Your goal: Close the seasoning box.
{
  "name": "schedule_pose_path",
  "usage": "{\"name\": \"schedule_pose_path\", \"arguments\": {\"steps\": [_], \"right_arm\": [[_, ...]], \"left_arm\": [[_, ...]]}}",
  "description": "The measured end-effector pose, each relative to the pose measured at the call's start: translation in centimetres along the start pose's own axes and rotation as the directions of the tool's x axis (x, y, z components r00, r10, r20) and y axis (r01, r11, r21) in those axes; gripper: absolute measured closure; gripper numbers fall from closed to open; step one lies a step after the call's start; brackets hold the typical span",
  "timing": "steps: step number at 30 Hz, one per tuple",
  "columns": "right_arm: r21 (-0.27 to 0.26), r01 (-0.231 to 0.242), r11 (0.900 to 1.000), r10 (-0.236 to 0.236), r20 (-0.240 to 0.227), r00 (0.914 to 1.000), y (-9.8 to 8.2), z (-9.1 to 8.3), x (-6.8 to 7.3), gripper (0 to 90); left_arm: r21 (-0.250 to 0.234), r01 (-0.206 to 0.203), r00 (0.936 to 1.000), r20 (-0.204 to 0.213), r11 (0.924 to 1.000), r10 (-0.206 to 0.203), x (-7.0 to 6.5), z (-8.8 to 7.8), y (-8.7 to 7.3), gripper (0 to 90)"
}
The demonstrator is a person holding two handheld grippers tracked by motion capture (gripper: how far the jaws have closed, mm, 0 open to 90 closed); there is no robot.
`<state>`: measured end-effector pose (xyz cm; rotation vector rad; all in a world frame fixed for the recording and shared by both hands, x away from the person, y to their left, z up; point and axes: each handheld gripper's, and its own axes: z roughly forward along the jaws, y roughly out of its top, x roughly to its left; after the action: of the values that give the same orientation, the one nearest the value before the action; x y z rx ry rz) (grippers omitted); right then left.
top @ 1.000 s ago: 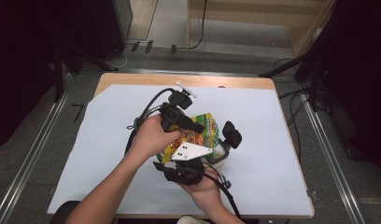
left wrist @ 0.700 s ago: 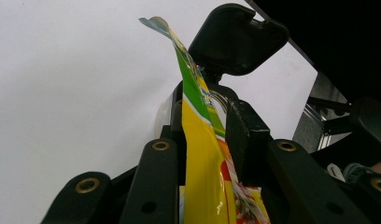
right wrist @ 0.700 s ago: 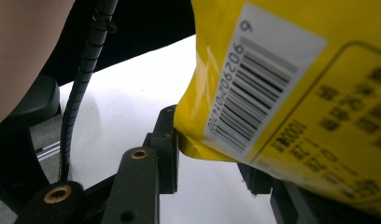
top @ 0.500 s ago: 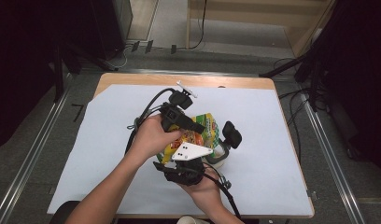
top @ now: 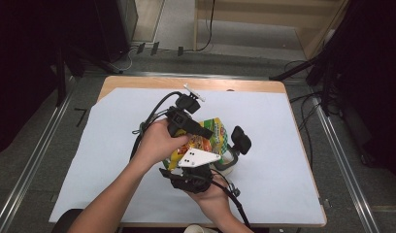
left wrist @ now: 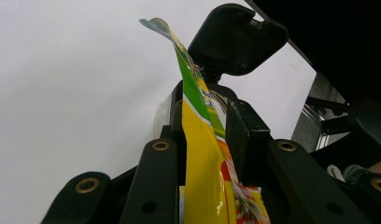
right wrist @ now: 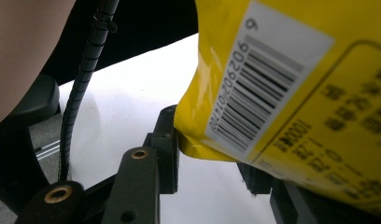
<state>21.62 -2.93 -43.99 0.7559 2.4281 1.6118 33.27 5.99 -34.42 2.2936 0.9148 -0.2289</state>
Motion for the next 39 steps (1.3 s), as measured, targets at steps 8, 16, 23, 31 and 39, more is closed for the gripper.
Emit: {"name": "schedule_pose_path", "arguments": {"steps": [8,16,23,31,39], "right_arm": [[0.000,0.000,1.000,0.000,0.000,1.0000,0.01,0.00,0.01,64.5],[-0.001,0.000,1.000,0.000,0.002,1.0000,0.01,0.02,0.02,64.5],[0.002,0.000,1.000,0.000,0.002,1.0000,0.02,0.01,0.02,64.5],[0.003,0.009,1.000,-0.009,0.008,0.9999,0.01,0.01,0.09,64.8],[0.003,0.008,1.000,-0.008,0.008,0.9999,0.00,0.03,0.08,64.8]], "left_arm": [[0.000,0.000,1.0000,0.001,1.0000,0.000,0.02,-0.01,0.00,74.5],[0.000,0.000,1.0000,0.000,1.0000,0.000,0.01,-0.01,0.01,74.5],[0.001,0.000,1.0000,0.000,1.0000,0.000,0.02,0.00,0.01,74.5],[0.001,0.001,1.0000,0.000,1.0000,-0.001,-0.01,0.02,0.01,74.4],[0.002,0.001,1.0000,0.000,1.0000,-0.001,0.00,0.02,0.01,74.4]]}}
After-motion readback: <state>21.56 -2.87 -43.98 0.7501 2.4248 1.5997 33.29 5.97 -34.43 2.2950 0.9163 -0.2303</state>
